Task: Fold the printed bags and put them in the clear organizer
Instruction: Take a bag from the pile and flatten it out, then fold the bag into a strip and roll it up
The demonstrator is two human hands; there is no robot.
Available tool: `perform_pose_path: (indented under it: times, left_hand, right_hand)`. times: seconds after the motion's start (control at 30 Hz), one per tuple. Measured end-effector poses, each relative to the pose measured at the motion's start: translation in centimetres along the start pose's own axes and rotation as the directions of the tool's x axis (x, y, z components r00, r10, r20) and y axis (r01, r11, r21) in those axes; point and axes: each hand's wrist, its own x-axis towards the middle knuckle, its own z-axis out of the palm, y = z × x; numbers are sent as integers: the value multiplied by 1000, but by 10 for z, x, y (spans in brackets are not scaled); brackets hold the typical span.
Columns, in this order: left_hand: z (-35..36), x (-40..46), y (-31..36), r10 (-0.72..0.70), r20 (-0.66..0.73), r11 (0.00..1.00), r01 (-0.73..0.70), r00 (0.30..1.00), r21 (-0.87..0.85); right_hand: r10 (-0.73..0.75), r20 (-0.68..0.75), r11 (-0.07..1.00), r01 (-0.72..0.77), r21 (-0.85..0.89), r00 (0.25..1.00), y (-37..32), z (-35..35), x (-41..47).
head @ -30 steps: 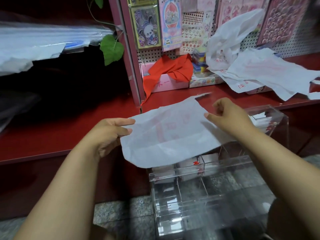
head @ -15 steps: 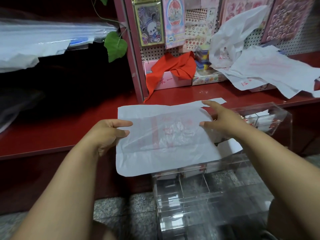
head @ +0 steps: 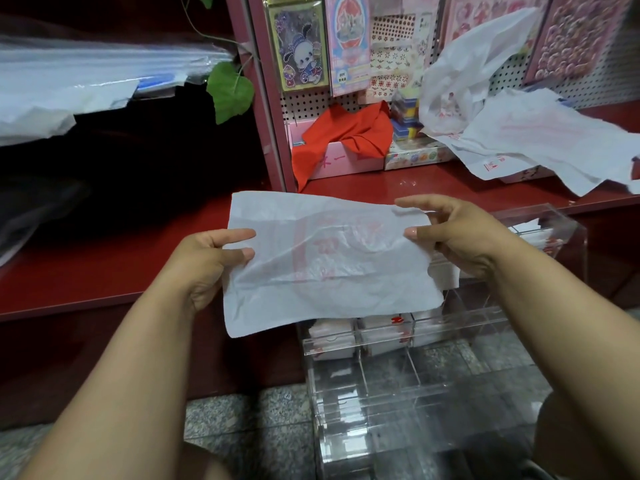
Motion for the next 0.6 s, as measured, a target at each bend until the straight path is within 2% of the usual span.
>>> perform_pose_path:
  times: [0.17,0.3,0.4,0.5,0.6]
  left_hand:
    - [-4,1,1,47,-4,999,-47,999,2]
    - [-7,1,4,119,12,993,-119,993,19]
    - [-8,0,5,212,-51,966,-201,976,165]
    - [-5,-3,6,324,-104,909,-279,940,309]
    - [-5,-4,7,427,-123,860,-360,896,362]
  right_hand:
    - [-43,-90,995,34,-94,995,2,-8,4]
    - [-136,-132,978,111,-178,982,-4,-4,-3]
    - [-228,-207,940,160,-302,951,-6,-1,-3]
    - [-349,-278,855,183,-486,895,-8,1,-2]
    - [-448,-297,779,205,-593,843,-9,1,-1]
